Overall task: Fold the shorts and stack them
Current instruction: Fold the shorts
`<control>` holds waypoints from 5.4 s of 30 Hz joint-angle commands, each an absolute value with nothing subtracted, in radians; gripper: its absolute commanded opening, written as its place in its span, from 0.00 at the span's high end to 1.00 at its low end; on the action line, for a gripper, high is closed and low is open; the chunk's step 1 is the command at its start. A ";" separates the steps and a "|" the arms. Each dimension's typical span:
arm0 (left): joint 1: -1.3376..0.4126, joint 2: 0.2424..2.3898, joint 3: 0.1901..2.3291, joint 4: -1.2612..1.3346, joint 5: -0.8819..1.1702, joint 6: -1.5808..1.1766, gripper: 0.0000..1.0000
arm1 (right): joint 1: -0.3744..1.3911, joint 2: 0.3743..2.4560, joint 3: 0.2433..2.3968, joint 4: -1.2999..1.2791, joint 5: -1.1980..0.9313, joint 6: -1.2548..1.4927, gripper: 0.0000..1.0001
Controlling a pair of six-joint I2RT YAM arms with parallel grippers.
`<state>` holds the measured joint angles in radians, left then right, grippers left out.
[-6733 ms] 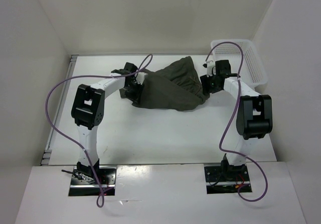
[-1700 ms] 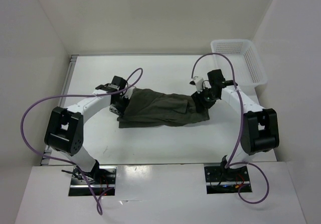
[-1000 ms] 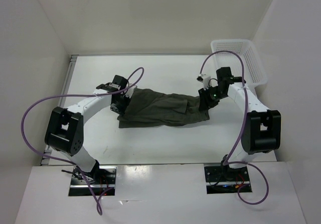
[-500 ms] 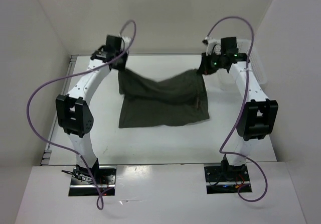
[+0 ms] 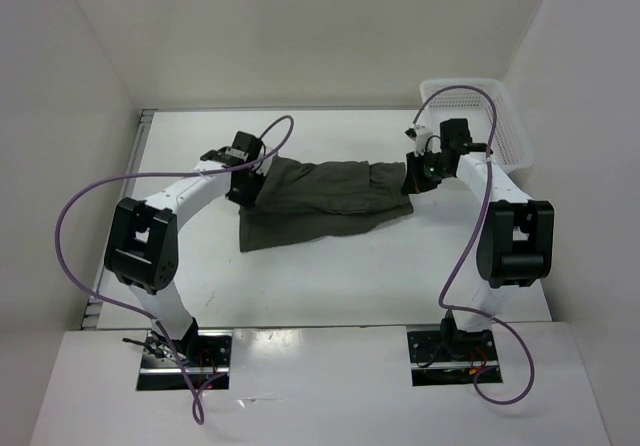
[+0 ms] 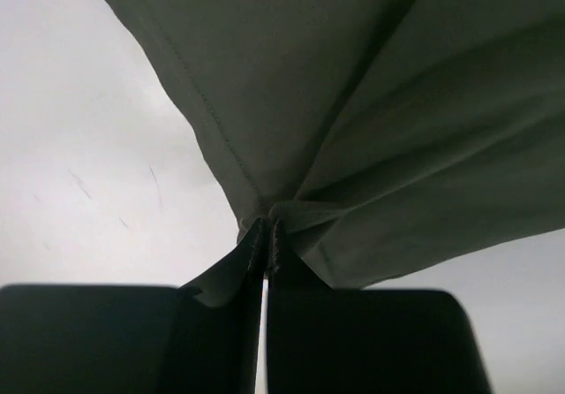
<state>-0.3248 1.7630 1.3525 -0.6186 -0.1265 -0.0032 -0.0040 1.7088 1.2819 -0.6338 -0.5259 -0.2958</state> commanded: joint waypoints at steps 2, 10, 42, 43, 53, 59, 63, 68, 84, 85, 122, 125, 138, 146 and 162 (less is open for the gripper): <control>-0.331 1.615 1.235 -0.630 -0.153 0.000 1.00 | -0.017 1.617 1.253 -0.640 -0.495 -0.420 1.00; -0.341 1.574 1.212 -0.652 -0.215 0.000 1.00 | -0.041 1.598 1.305 -0.730 -0.494 -0.520 1.00; -0.552 1.463 1.347 -1.110 0.154 0.000 0.61 | 0.190 1.305 1.197 -0.603 -0.253 -0.605 0.39; -0.537 1.509 1.330 -1.003 0.129 0.000 0.61 | 0.233 1.328 1.186 -0.565 -0.253 -0.582 0.44; -0.433 1.807 1.324 -0.693 0.080 0.000 0.65 | 0.368 1.604 1.075 -0.462 -0.164 -0.465 1.00; -0.233 1.940 1.347 -0.626 0.028 0.000 0.66 | 0.357 1.700 1.011 -0.421 0.027 -0.433 1.00; -0.170 2.046 1.411 -0.604 -0.021 0.000 0.66 | 0.319 1.738 1.011 -0.370 0.127 -0.414 1.00; -0.156 2.120 1.506 -0.604 -0.055 0.000 0.66 | 0.319 1.747 1.068 -0.385 0.101 -0.414 1.00; -0.299 1.859 1.444 -0.741 0.107 0.000 0.64 | 0.613 1.804 1.325 -0.341 -0.208 -0.426 1.00; -0.299 1.859 1.427 -0.752 0.142 0.000 0.64 | 0.623 1.828 1.345 -0.341 -0.218 -0.426 1.00; -0.432 1.741 1.319 -0.850 0.324 0.000 0.60 | 0.695 1.580 1.021 -0.311 -0.083 -0.450 1.00; -0.445 1.833 1.331 -0.799 0.345 0.000 0.60 | 0.609 1.566 1.058 -0.343 -0.147 -0.375 1.00; -0.618 1.849 1.163 -0.739 0.269 0.000 0.60 | 0.347 1.623 1.020 -0.313 -0.120 -0.209 1.00; -0.695 1.836 1.078 -0.644 0.068 0.000 0.60 | 0.198 1.612 1.149 -0.426 -0.117 -0.123 0.69; -0.695 1.786 1.089 -0.716 -0.003 0.000 0.60 | 0.086 1.776 1.051 -0.399 -0.232 -0.075 0.17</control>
<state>-0.7036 1.7920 1.1233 -0.6910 0.0643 -0.0074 0.0971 1.7615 1.0763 -0.4088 -0.2104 -0.0925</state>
